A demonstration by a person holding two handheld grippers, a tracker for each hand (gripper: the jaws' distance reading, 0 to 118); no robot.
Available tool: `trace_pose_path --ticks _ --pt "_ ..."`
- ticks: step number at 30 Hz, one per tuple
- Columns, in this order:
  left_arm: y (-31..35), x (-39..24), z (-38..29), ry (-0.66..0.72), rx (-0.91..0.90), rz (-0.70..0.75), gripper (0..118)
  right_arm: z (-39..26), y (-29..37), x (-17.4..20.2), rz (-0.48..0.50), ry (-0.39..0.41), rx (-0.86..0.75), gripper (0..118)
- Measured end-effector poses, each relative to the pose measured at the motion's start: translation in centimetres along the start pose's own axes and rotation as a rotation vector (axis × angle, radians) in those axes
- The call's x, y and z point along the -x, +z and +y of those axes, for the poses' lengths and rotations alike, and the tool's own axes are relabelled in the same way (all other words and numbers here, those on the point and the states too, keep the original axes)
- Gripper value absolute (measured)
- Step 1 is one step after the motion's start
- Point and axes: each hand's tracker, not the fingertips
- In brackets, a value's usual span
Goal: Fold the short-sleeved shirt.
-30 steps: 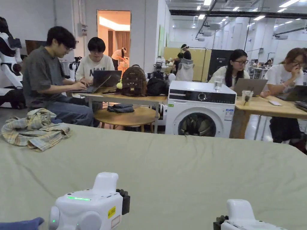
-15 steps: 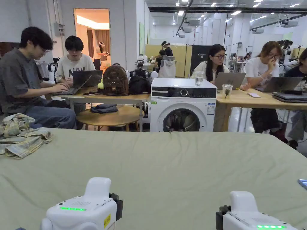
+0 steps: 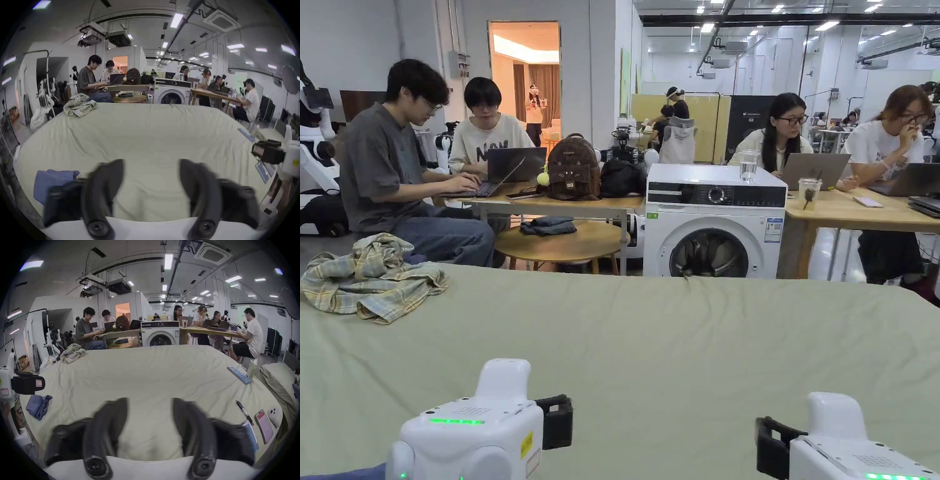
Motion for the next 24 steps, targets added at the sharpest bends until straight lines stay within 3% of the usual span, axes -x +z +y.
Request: trace_pose_path --ticks 1,2,8,19,24 --pt "0.2 -0.1 -0.1 -0.005 -0.015 0.01 83 0.1 0.0 0.0 -0.015 0.03 0.003 75" --pt "0.4 0.0 -0.1 -0.021 -0.018 0.018 83 0.1 0.0 0.2 -0.029 0.054 -0.004 78" --pt "0.5 -0.4 0.0 -0.06 -0.005 0.007 83 0.1 -0.1 0.6 -0.036 0.035 -0.009 78" --pt "1.3 -0.7 0.3 -0.071 -0.078 -0.005 83 0.6 0.4 1.3 -0.043 0.103 -0.032 78" --pt "2.7 -1.0 1.8 -0.094 -0.195 0.01 83 2.2 1.7 1.5 -0.025 0.089 -0.155 79"
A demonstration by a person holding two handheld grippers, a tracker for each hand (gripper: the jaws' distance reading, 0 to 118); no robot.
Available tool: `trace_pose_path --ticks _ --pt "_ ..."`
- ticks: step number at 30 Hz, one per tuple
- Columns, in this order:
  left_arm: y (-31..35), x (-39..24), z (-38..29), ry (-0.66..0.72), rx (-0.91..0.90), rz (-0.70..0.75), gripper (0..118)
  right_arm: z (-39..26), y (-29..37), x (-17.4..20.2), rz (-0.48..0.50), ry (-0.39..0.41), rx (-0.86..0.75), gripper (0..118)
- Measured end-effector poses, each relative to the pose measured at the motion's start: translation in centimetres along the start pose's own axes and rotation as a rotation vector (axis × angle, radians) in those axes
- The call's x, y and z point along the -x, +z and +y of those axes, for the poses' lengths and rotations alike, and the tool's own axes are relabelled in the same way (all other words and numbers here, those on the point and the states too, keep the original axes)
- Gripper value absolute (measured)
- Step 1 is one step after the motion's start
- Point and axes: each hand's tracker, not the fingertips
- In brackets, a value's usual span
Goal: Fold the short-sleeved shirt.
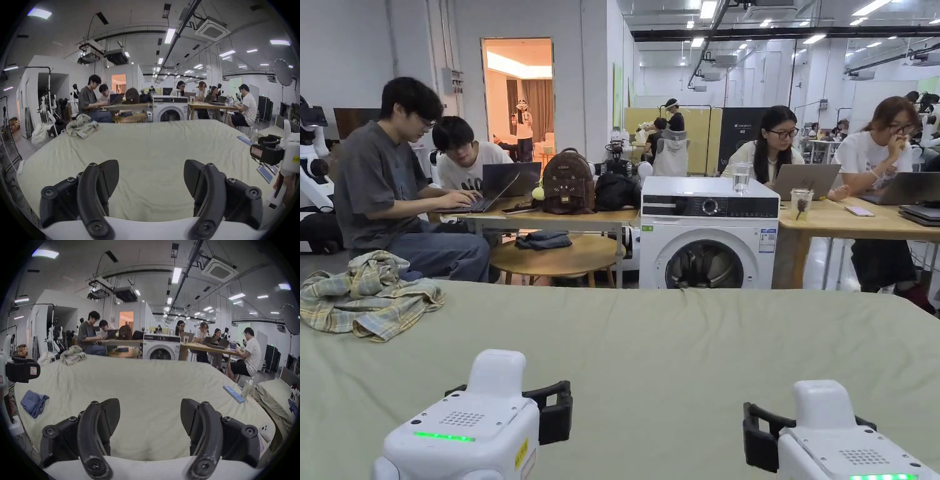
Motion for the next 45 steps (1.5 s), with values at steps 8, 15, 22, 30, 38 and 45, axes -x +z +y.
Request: trace_pose_path --ticks 8,15,22,30,38,45 --pt "1.3 0.0 6.4 0.015 -0.222 0.005 83 7.1 0.9 -0.1 -0.012 0.012 -0.195 79" --pt "2.5 -0.7 7.1 -0.031 -0.298 0.009 83 7.2 2.0 0.8 -0.004 0.062 -0.279 79" --pt "3.0 -0.5 7.2 -0.062 -0.316 0.014 83 7.1 2.1 0.8 -0.004 0.03 -0.282 79" --pt "3.1 -0.1 6.8 -0.046 -0.302 0.008 83 7.1 2.0 0.5 0.026 -0.036 -0.254 79" --pt "3.0 -0.2 6.7 -0.006 -0.298 -0.026 83 7.1 2.4 1.3 -0.103 -0.051 -0.25 79" --pt "2.7 0.1 5.7 0.031 -0.268 -0.045 83 7.1 2.1 0.6 -0.055 -0.126 -0.203 79"
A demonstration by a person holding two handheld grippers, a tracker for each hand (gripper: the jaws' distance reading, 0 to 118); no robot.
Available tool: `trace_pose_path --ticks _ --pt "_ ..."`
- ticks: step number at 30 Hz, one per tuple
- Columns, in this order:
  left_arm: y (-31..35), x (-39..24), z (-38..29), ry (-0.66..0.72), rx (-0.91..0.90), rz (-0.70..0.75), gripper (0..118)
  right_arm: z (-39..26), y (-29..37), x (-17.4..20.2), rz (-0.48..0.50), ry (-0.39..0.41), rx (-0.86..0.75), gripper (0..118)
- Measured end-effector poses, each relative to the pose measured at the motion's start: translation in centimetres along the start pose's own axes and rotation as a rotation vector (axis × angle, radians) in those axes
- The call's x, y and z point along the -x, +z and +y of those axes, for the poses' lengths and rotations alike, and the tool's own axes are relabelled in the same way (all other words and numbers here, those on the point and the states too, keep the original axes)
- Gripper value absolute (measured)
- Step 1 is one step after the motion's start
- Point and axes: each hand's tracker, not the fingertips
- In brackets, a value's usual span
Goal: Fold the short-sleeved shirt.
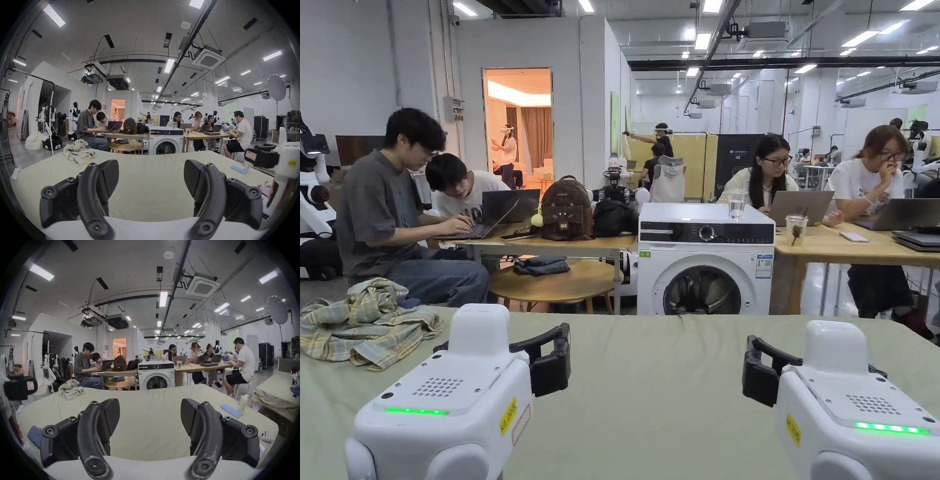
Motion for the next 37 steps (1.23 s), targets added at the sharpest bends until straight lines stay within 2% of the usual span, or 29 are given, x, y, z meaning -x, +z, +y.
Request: trace_pose_path --ticks 4,10,13,17,22,26,30,37 --pt "0.0 0.0 -0.2 -0.016 0.003 0.012 83 -0.1 -0.4 -0.2 -0.041 -0.014 0.023 79" --pt "0.2 -0.1 -0.1 -0.014 -0.001 0.0 83 -0.4 -0.2 -0.6 -0.038 -0.015 0.025 79" --pt "0.2 -0.3 -0.2 -0.023 -0.001 -0.005 83 -0.3 -0.2 -0.4 -0.075 -0.023 0.011 79" --pt "0.2 -0.4 -0.2 -0.027 -0.001 -0.004 83 -0.3 0.1 -0.7 -0.02 -0.03 -0.007 79" --pt "0.3 -0.5 -0.3 -0.028 -0.009 0.003 83 -1.0 1.2 0.1 0.047 0.115 -0.069 79" --pt "0.4 -0.6 -0.6 -0.031 -0.025 0.005 83 -2.1 1.9 1.2 0.033 0.232 -0.13 79" --pt "0.7 -0.6 -0.6 -0.025 -0.034 0.0 83 -2.3 2.2 1.2 0.128 0.204 -0.115 79" --pt "0.7 -0.6 -1.0 -0.045 -0.035 0.011 83 -2.2 1.8 0.9 0.121 0.191 -0.103 79"
